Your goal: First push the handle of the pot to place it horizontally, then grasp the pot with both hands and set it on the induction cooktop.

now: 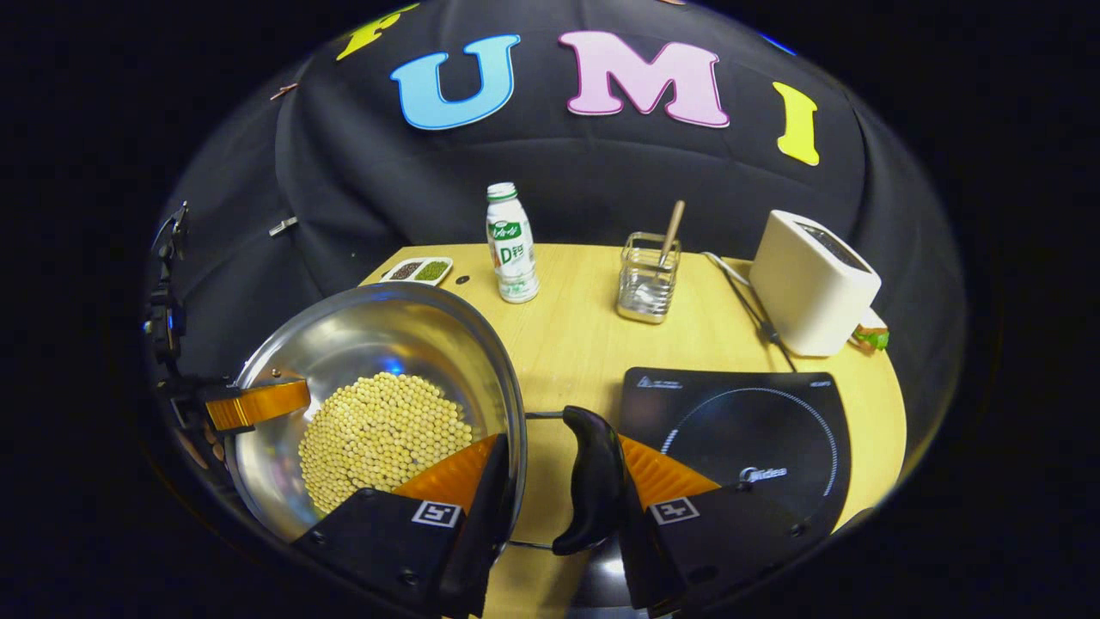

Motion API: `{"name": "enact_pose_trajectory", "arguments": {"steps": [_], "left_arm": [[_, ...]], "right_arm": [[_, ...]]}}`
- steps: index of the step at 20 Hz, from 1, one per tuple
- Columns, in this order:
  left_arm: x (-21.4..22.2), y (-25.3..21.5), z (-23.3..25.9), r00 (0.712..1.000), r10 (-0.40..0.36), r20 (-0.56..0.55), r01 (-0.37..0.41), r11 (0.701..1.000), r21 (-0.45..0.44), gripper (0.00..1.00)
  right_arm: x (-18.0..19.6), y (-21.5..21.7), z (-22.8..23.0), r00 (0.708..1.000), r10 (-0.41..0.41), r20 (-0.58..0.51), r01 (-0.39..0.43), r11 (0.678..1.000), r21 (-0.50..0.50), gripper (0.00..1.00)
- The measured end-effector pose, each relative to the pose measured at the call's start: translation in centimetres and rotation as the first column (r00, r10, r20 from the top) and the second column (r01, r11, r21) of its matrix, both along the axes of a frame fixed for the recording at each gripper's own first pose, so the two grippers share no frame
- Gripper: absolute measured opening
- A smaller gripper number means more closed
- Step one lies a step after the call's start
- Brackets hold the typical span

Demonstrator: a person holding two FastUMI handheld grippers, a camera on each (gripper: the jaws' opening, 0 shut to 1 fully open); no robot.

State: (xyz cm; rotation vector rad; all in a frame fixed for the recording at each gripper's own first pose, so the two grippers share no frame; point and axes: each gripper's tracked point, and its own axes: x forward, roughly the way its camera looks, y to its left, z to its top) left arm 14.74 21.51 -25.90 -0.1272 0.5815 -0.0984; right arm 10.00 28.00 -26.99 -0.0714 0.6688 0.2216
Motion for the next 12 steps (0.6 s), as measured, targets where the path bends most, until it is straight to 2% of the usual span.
{"name": "enact_pose_trajectory", "arguments": {"steps": [6, 12], "left_arm": [[-1.0, -7.6, 2.6, 1.000, -0.004, 0.018, 0.004, 1.000, -0.017, 0.64], [-0.6, -16.0, 3.3, 0.999, -0.038, 0.028, 0.038, 0.999, -0.010, 0.64]], "right_arm": [[-0.1, -7.2, 3.7, 0.999, -0.008, 0.035, 0.008, 1.000, 0.000, 0.64], [0.1, -15.6, 4.9, 0.998, -0.047, 0.046, 0.046, 0.999, 0.011, 0.64]]}}
